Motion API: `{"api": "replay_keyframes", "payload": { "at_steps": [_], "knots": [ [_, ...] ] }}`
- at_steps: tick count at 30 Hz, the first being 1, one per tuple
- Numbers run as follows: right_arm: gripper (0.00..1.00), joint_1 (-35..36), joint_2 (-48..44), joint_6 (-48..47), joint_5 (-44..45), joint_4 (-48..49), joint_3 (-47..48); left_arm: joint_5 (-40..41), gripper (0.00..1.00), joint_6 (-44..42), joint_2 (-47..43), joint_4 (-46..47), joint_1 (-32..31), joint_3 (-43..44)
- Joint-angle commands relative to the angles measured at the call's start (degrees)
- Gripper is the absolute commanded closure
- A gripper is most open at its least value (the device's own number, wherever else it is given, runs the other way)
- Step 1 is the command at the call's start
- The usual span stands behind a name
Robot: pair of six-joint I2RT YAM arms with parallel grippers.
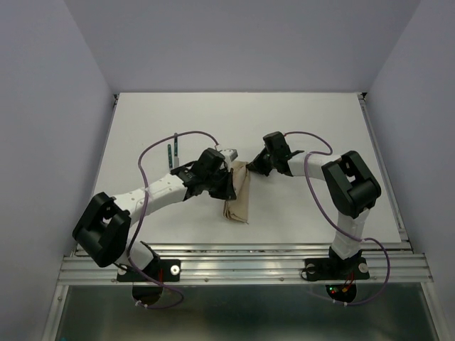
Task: Fold the napkin into a case and place the utensils inside
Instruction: Fold the 2/3-rectangle-folded napkin at the center of the board.
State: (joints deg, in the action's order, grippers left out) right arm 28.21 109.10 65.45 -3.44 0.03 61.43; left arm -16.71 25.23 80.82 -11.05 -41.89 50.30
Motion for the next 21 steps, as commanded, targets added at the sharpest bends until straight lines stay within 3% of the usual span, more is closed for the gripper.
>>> {"api": "replay_keyframes", "payload": {
  "at_steps": [1,6,7,8,10,11,13,16,17,21],
  "knots": [
    [0.99,0.0,-0.1,-0.3,5.1,-4.4,-0.9,-0.8,1.0,-1.4,2.1,-0.6,-3.2,3.5],
    [0.99,0.0,-0.2,-0.3,5.3,-4.4,-1.0,0.8,1.0,-1.1,6.0,-0.6,-6.4,4.9],
    [0.99,0.0,-0.2,-0.3,5.3,-4.4,-1.0,1.3,0.96,-1.1,6.7,-0.8,-6.9,5.2],
    [0.99,0.0,-0.1,-0.3,5.3,-4.5,-1.0,2.2,0.83,-0.9,7.9,-1.5,-7.8,5.8],
    [0.99,0.0,-0.1,-0.2,5.2,-4.4,-1.1,3.3,0.71,-0.8,8.7,-2.2,-8.7,6.4],
    [0.99,0.0,0.0,-0.2,5.2,-4.4,-1.2,4.0,0.58,-0.8,9.2,-2.8,-9.1,7.2],
    [0.99,0.0,0.0,-0.2,5.2,-4.4,-1.4,5.9,0.5,-0.8,9.9,-4.9,-10.1,8.2],
    [0.99,0.0,-0.1,-0.4,5.3,-4.4,-1.5,8.1,0.24,-1.2,8.7,-8.3,-10.7,10.7],
    [0.99,0.0,-0.1,-0.5,5.3,-4.5,-1.6,8.4,0.11,-1.3,7.0,-9.5,-10.7,12.2],
    [0.99,0.0,-0.2,-0.6,5.4,-4.4,-1.7,9.5,0.11,-1.8,2.2,-11.4,-10.7,16.0]
  ]
}}
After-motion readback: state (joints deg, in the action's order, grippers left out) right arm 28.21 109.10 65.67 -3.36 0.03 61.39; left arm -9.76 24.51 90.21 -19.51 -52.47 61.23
